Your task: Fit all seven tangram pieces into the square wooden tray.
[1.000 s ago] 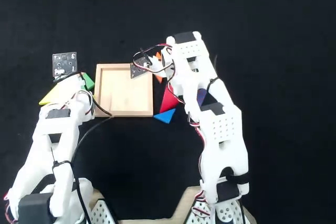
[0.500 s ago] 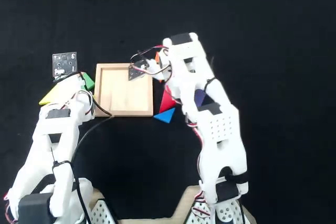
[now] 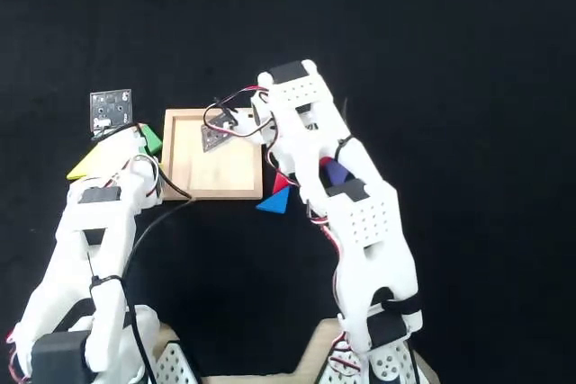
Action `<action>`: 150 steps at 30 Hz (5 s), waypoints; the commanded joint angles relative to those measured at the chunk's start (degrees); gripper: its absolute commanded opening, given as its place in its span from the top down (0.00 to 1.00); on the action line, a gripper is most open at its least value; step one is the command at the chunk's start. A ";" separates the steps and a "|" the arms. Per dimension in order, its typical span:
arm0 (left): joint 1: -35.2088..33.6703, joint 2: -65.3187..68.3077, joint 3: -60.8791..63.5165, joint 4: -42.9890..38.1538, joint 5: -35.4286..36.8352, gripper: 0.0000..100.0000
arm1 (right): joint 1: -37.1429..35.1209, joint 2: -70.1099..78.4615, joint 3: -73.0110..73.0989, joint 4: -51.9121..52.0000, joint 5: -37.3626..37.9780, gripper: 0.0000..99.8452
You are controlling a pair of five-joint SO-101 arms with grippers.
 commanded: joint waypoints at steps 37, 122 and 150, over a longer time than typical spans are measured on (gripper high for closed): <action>1.80 0.00 -0.22 -1.23 0.18 0.88 | 3.08 0.84 -6.11 -3.34 1.14 0.79; -46.81 -0.62 -1.45 13.19 -3.52 0.91 | -42.81 -77.67 78.90 -16.26 -43.60 0.99; -52.70 -0.62 2.51 13.27 -7.30 0.91 | -34.90 -55.69 75.21 -30.24 -39.12 0.99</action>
